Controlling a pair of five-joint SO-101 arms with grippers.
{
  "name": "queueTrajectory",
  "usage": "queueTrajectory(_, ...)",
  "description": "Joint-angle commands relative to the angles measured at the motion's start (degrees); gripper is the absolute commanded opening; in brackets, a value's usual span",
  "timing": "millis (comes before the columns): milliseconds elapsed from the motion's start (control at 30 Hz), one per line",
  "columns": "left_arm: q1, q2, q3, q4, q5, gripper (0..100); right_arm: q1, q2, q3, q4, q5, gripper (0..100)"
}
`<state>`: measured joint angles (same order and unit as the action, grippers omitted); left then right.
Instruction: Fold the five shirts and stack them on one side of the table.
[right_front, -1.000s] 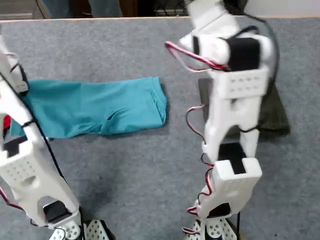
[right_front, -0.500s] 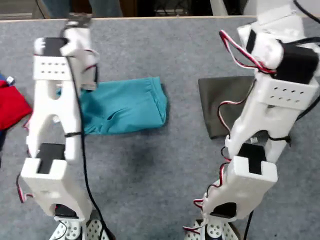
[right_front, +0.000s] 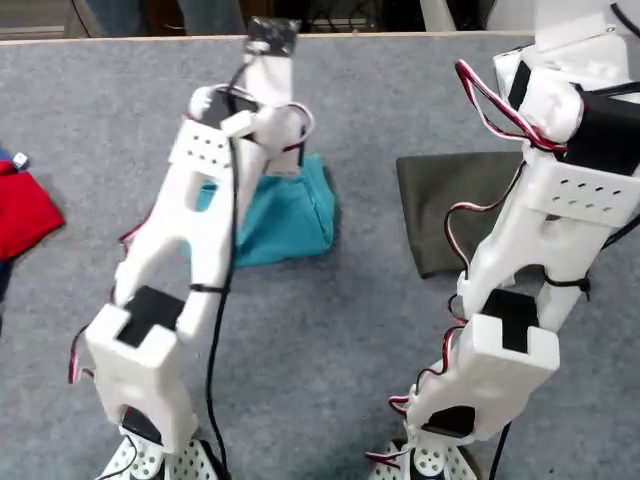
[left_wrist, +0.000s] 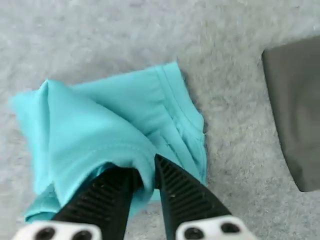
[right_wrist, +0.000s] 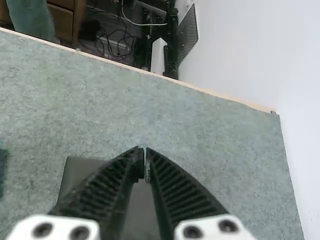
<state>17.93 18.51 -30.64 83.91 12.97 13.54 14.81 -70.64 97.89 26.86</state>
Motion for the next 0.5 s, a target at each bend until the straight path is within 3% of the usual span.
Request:
queueTrajectory(0, 1.4, 1.8, -1.4, -1.8, 1.4, 3, 0.4, -2.9, -0.5, -1.1, 0.1, 1.5)
queueTrajectory(67, 0.8, 3.3, -3.4, -1.5, 2.9, 7, 0.3, -2.9, -0.5, -1.1, 0.1, 1.5)
queueTrajectory(233, -0.6, 3.7, -11.0, 0.5, 11.8, 27, -2.0, -2.8, -2.2, -0.1, -0.3, 5.8)
queueTrajectory(333, -2.9, 3.7, -20.4, 6.2, 11.1, 28, -4.8, -2.3, -2.1, 1.1, -0.4, 11.4)
queueTrajectory(467, -12.8, 4.1, -33.8, 14.1, 4.8, 21, -11.1, -0.5, -0.3, 0.6, -0.4, 7.6)
